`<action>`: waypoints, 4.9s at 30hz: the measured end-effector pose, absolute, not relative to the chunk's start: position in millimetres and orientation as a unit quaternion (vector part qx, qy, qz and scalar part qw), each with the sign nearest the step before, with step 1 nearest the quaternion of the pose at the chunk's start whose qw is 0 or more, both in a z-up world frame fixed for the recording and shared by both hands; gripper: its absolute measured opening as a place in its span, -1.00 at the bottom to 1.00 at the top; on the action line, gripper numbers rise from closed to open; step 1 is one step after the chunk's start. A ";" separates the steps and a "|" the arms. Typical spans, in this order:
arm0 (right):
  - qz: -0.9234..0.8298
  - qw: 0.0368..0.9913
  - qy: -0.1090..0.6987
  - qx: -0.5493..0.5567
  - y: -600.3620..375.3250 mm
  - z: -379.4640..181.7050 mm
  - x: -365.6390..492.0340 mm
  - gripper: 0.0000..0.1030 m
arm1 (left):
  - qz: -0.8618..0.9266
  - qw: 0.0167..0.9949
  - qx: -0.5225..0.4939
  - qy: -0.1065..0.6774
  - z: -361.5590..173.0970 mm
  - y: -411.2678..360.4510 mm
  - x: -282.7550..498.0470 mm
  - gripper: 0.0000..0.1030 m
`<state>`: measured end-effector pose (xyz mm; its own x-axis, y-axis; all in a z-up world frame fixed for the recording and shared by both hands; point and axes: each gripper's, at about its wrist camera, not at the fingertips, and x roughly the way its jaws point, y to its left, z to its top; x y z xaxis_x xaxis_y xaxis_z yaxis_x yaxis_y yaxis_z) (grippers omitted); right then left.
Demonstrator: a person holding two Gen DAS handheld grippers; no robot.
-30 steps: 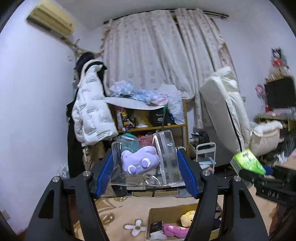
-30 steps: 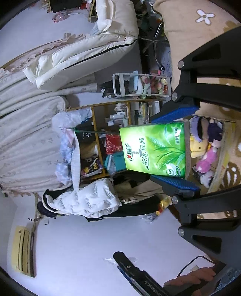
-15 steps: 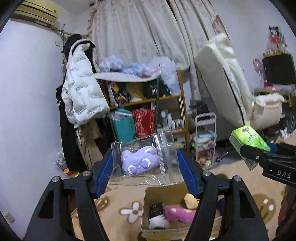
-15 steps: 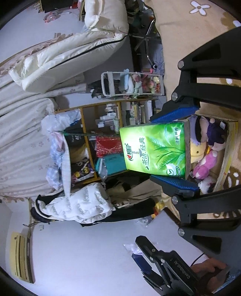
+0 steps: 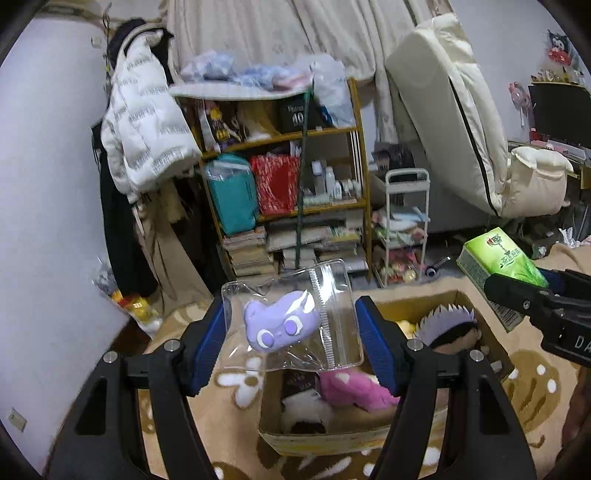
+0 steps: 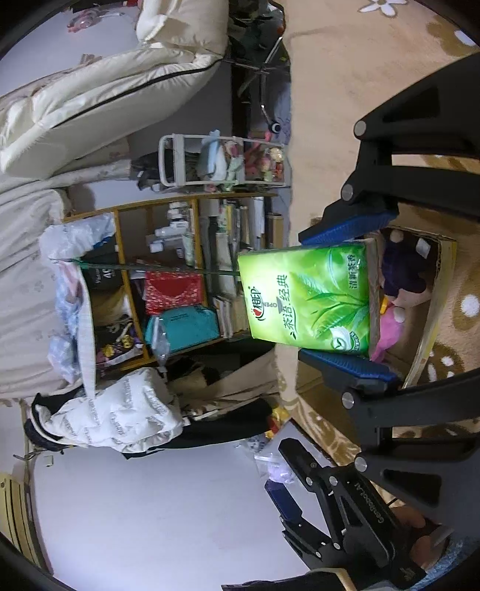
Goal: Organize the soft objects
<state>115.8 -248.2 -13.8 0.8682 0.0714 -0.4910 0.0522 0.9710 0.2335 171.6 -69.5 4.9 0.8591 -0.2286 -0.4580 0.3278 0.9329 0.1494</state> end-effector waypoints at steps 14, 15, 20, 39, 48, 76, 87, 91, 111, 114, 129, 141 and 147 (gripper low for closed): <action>0.031 0.936 0.317 0.153 -257.6 -45.8 132.3 0.17 | -0.145 0.952 0.114 0.245 -13.5 -71.1 179.2 0.59; 0.031 0.936 0.316 0.153 -257.2 -45.9 131.3 0.18 | -0.143 0.952 0.112 0.246 -13.7 -69.6 178.8 0.60; 0.026 0.939 0.309 0.147 -254.5 -39.2 125.3 0.38 | -0.134 0.953 0.112 0.248 -10.8 -62.2 175.3 0.71; 0.009 0.964 0.240 0.115 -241.0 34.3 51.7 0.98 | -0.066 0.973 0.084 0.205 60.9 3.0 93.5 0.95; -0.016 0.979 0.180 0.097 -233.4 78.1 -2.8 1.00 | -0.051 0.979 0.046 0.192 75.0 36.4 62.8 0.95; -0.025 0.982 0.165 0.087 -226.8 55.3 -32.2 1.00 | -0.051 0.978 0.089 0.183 36.8 29.9 30.6 0.95; -0.027 0.980 0.173 0.091 -228.8 52.4 -29.6 1.00 | -0.057 0.976 0.104 0.184 30.6 22.9 30.4 0.95; -0.027 0.979 0.178 0.094 -229.7 50.9 -27.8 1.00 | -0.056 0.976 0.102 0.182 30.5 23.6 29.2 0.95; -0.029 0.979 0.181 0.093 -230.9 49.1 -27.0 1.00 | -0.046 0.978 0.091 0.179 29.9 26.6 29.6 0.95; -0.034 0.979 0.181 0.091 -232.6 48.0 -26.8 1.00 | -0.045 0.978 0.092 0.181 30.1 26.6 28.7 0.95; -0.040 0.978 0.185 0.083 -232.5 42.8 -25.0 1.00 | -0.049 0.978 0.093 0.181 31.0 24.2 28.0 0.95; -0.040 0.978 0.186 0.082 -233.1 43.3 -24.5 1.00 | -0.054 0.977 0.092 0.184 31.4 23.8 30.3 0.95; -0.038 0.978 0.188 0.082 -234.1 42.2 -24.1 1.00 | -0.055 0.977 0.090 0.184 31.2 23.8 31.4 0.95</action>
